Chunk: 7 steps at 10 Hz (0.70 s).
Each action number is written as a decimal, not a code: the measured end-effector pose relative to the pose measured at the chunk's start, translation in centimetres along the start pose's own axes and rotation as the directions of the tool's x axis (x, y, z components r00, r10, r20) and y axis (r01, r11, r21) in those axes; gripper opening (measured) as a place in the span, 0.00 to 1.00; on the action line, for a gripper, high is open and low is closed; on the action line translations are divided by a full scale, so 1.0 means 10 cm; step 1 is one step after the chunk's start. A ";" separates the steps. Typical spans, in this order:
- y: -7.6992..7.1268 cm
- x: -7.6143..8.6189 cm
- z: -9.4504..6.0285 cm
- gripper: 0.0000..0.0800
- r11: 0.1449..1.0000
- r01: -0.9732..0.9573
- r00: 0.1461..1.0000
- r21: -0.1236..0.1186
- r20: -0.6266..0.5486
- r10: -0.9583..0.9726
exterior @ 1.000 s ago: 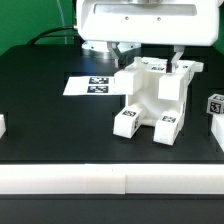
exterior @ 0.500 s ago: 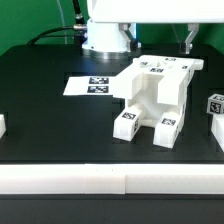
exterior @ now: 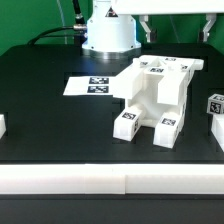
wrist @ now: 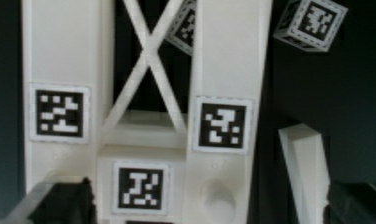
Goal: Assemble chair
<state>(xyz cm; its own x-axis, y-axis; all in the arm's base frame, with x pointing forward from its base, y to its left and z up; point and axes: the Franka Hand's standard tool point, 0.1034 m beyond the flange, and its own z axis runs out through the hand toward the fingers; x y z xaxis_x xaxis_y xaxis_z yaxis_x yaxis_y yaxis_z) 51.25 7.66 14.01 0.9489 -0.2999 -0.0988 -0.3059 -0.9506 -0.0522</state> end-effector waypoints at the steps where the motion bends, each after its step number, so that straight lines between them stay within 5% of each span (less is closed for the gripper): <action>1: 0.00 0.00 0.00 0.81 1.000 0.001 1.000 0.000 0.001 -0.001; 3: -0.01 -0.03 0.02 0.81 1.000 -0.015 1.000 -0.001 0.000 0.015; 7: -0.36 -0.69 0.34 0.81 0.997 -0.079 0.997 -0.011 0.002 0.079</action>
Offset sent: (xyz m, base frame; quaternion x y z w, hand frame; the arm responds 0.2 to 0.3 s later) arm -0.0431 0.0216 -0.0069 -0.0219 0.0122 0.0528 0.9983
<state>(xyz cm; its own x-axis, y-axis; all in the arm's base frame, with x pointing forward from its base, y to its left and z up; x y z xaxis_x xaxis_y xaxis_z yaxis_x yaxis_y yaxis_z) 45.50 13.41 11.55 0.9216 -0.3740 -0.1043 -0.3791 -0.9248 -0.0336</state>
